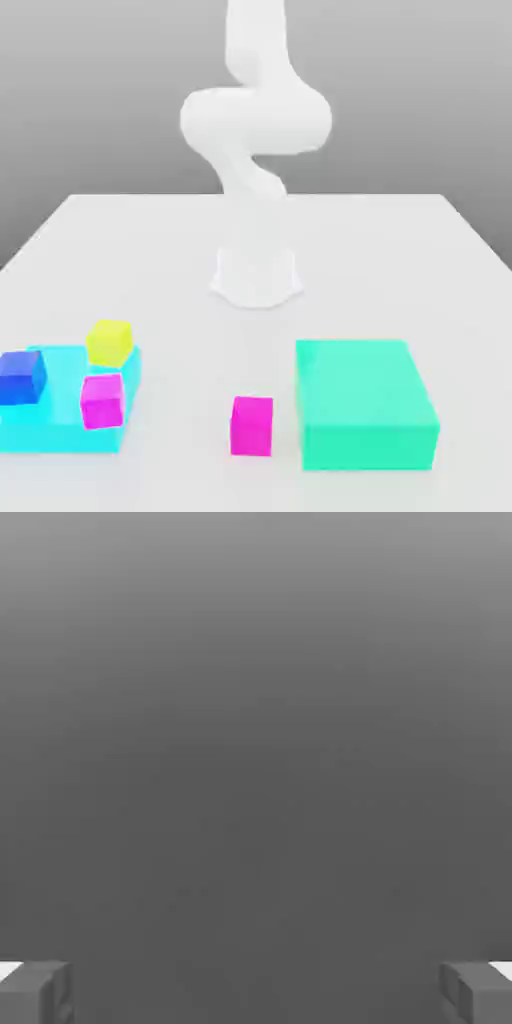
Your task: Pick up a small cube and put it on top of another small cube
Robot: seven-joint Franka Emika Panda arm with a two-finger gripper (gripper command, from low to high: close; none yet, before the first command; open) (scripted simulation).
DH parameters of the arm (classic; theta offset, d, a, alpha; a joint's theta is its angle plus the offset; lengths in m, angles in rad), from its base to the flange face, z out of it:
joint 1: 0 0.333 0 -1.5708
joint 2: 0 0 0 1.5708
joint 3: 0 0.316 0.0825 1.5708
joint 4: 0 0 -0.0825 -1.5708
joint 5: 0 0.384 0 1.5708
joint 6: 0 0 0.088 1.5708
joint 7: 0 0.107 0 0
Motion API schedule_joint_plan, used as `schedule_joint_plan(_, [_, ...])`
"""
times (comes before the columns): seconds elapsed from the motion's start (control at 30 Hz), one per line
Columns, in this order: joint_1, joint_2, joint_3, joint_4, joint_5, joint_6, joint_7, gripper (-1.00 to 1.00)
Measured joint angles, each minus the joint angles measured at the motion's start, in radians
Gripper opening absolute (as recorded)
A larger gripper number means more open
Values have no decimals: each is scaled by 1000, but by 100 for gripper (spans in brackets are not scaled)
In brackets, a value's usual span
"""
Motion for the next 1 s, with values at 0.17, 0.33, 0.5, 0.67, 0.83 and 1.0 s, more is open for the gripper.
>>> schedule_joint_plan(0.17, [-96, 114, 91, -61, -25, 68, 227, 0])
schedule_joint_plan(0.33, [-182, 226, 171, -119, -55, 133, 452, 0])
schedule_joint_plan(0.5, [-264, 338, 246, -178, -84, 198, 676, 0])
schedule_joint_plan(0.67, [-334, 451, 308, -236, -117, 262, 903, 0])
schedule_joint_plan(0.83, [-384, 564, 348, -295, -148, 327, 1128, 0])
schedule_joint_plan(1.0, [-412, 672, 369, -353, -159, 393, 1337, 0])
